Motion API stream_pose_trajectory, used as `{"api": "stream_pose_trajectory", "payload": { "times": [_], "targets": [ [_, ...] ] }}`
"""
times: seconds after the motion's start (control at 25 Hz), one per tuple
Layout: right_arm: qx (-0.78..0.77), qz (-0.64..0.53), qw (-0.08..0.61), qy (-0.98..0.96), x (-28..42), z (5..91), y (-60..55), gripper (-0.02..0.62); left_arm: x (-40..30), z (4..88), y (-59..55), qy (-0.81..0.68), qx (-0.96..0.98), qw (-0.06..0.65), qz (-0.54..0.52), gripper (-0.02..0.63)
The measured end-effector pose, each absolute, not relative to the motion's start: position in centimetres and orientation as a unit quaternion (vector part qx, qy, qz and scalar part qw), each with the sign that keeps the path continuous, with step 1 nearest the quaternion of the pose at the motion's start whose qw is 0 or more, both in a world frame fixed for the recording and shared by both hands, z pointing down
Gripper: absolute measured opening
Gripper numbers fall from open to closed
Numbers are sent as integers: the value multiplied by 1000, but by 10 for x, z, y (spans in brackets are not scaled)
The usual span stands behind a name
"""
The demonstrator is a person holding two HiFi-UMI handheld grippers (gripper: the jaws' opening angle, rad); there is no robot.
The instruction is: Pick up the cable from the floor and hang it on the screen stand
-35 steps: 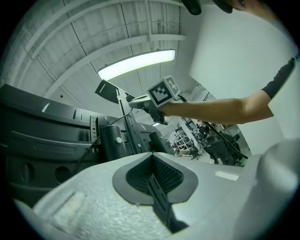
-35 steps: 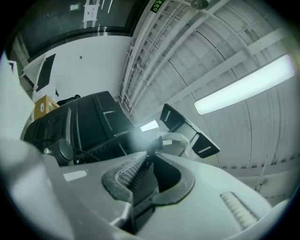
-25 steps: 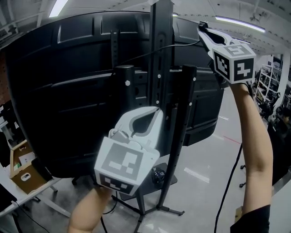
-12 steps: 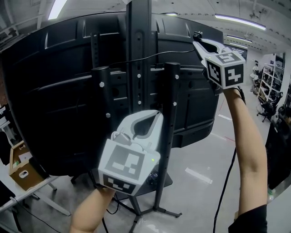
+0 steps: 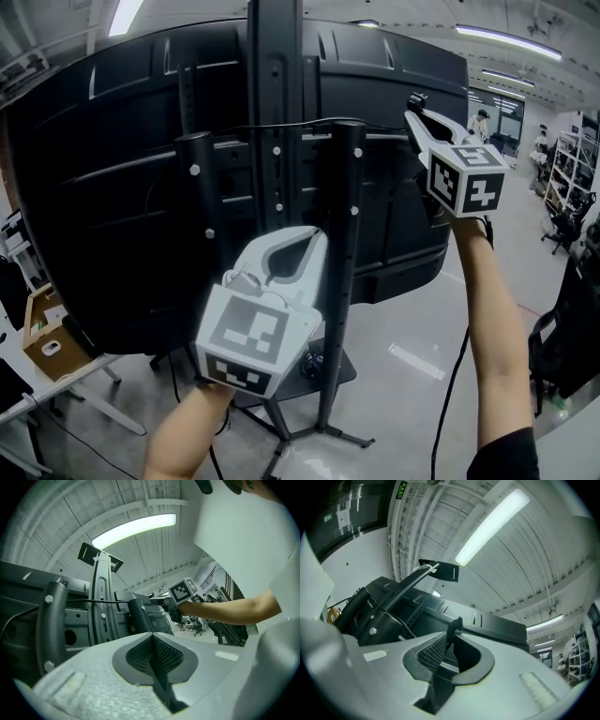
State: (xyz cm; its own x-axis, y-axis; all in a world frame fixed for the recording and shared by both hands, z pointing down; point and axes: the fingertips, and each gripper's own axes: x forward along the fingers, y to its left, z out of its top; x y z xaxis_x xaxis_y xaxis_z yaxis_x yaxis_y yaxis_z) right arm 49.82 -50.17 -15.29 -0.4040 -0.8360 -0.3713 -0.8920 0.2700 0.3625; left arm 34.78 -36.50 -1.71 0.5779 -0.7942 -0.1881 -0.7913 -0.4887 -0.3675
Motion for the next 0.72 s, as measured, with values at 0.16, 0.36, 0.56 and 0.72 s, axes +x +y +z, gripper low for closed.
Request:
{"api": "stream_pose_trajectory", "payload": {
  "times": [0.16, 0.36, 0.56, 0.72],
  "targets": [
    [-550, 231, 76, 799, 498, -144, -512, 48, 352, -13, -368, 457, -865, 208, -8, 3],
    [-564, 243, 44, 788, 491, -165, -527, 48, 351, -10, -367, 458, -864, 208, -10, 3],
    [-571, 234, 12, 787, 486, -141, -532, 48, 345, -7, -367, 465, -861, 207, -13, 2],
    [-562, 193, 51, 803, 483, -109, -523, 48, 340, -3, -370, 468, -861, 199, -13, 3]
  ]
}}
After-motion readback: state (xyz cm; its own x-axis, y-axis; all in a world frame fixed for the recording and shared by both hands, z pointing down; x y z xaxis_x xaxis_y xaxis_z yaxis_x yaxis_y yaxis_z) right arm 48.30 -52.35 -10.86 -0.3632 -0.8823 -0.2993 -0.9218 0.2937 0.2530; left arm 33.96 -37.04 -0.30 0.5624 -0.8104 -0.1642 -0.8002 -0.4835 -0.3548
